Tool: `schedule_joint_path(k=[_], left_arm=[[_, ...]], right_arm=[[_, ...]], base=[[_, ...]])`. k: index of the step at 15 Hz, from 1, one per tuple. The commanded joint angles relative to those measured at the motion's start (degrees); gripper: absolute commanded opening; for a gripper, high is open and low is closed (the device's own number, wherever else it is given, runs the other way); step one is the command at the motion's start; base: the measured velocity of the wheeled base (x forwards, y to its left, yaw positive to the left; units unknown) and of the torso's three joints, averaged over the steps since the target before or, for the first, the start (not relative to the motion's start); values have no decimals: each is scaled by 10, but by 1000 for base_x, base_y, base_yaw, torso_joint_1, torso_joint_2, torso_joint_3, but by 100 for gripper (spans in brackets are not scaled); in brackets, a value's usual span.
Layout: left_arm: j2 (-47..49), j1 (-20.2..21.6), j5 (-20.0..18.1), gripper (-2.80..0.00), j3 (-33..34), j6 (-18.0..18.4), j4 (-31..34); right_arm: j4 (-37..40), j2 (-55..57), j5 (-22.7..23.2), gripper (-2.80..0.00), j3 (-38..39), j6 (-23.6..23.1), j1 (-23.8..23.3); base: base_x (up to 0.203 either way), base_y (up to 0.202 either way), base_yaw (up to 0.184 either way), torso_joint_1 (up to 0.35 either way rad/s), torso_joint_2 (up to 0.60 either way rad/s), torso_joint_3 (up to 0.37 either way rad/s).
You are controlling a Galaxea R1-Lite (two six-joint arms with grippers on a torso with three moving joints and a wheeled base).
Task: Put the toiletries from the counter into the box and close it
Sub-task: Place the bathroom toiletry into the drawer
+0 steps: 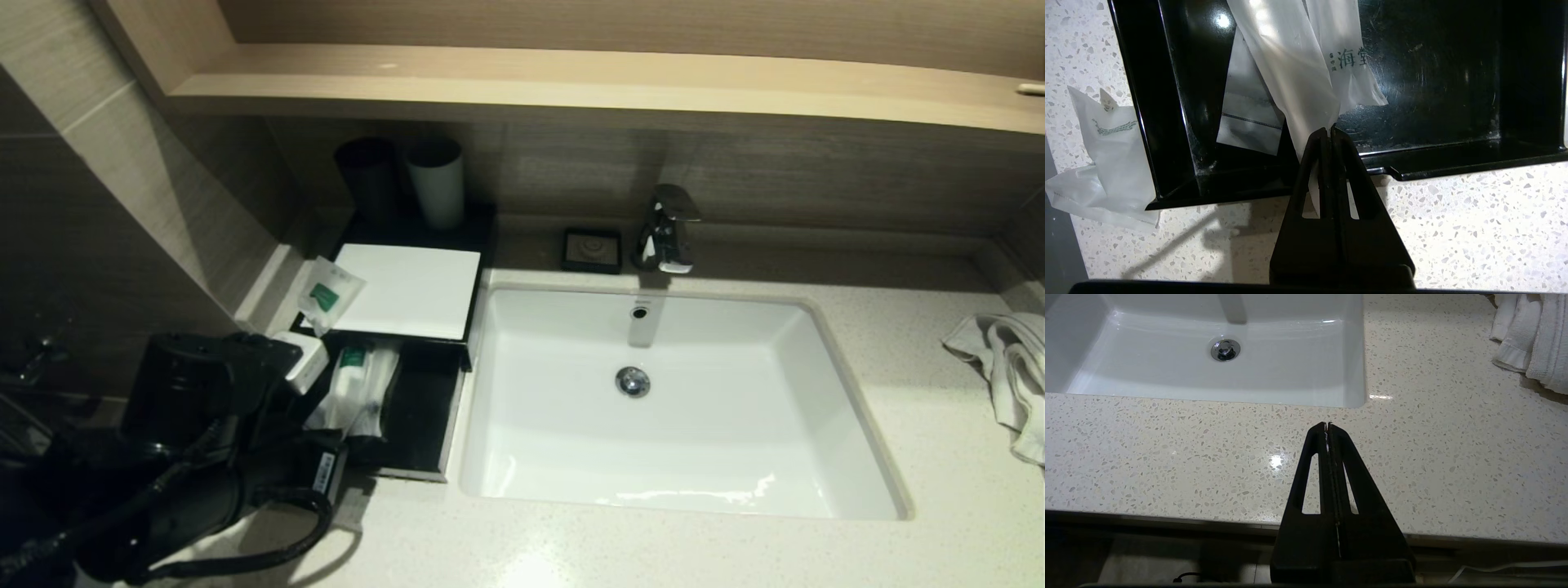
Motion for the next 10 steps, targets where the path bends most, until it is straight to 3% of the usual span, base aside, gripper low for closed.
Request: schedule_joint_path(k=[1, 10], left_arm=[[22, 7, 1, -280, -15, 1, -1], [49, 20, 1, -280, -52, 1, -1]], right_arm=[[0, 0, 0, -280, 0, 0, 0], [0, 0, 0, -280, 0, 0, 0]], base=[[0, 0, 0, 0, 0, 0], [0, 0, 0, 0, 0, 0]])
